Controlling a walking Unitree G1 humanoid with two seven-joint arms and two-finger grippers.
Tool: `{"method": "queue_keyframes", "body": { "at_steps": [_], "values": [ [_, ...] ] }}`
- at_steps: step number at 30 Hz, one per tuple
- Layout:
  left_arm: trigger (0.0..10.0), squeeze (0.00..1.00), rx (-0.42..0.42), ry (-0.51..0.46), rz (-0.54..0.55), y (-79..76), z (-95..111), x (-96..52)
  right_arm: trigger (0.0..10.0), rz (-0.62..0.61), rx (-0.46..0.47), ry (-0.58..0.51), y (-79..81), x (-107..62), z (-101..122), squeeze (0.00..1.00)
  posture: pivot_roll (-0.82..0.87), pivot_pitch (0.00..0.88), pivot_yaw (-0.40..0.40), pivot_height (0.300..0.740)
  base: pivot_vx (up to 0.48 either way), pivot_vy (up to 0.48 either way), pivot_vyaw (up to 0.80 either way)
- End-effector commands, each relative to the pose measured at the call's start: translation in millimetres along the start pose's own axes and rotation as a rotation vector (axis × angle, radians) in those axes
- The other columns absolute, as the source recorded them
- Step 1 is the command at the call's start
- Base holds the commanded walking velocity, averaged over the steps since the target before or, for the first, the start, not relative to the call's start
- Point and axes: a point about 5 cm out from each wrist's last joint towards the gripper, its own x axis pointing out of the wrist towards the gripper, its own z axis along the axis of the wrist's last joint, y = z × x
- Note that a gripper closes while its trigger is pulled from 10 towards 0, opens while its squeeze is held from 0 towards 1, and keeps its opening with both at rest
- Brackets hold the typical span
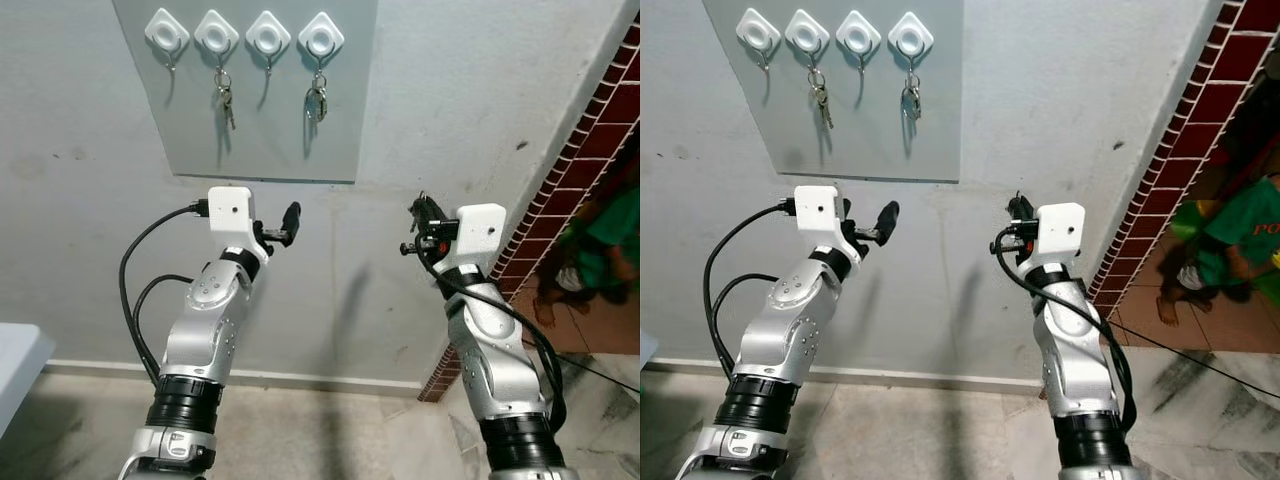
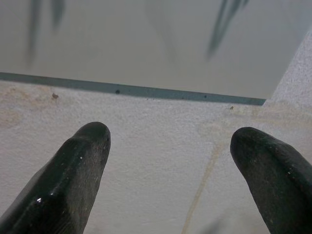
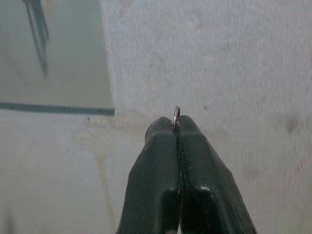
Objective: Hang keys on a hook
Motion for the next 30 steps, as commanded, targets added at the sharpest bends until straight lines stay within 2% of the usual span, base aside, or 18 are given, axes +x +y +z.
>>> {"method": "queue_keyframes", "body": {
  "at_steps": [1, 4, 19, 30],
  "values": [
    [10.0, 0.0, -0.002, 0.012, 0.002, -0.1, -2.1, -0.9, 10.0, 0.004, 0.012, -0.005, 3.5, -4.9, 3.0, 0.0, -0.1, 0.05, 0.035, 0.732, 0.0, 0.244, 0.0],
    [10.0, 0.0, 0.0, 0.02, 0.001, 0.0, -3.2, -1.0, 10.0, 0.004, 0.017, 0.008, 5.3, -10.7, 1.0, 0.0, -0.1, 0.05, 0.035, 0.732, 0.0, 0.322, 0.0],
    [10.0, 0.0, -0.001, 0.029, 0.004, -0.1, -5.2, -1.1, 10.0, 0.006, 0.03, 0.031, 11.3, -18.6, -0.5, 0.0, -0.11, 0.047, 0.039, 0.732, 0.0, 0.327, 0.0],
    [10.0, 0.0, 0.003, 0.031, 0.024, 1.2, -5.9, -1.1, 10.0, 0.01, 0.044, 0.042, 14.9, -22.3, -1.4, 0.0, -0.11, 0.045, 0.036, 0.732, 0.0, 0.0, 0.0]
  ]
}}
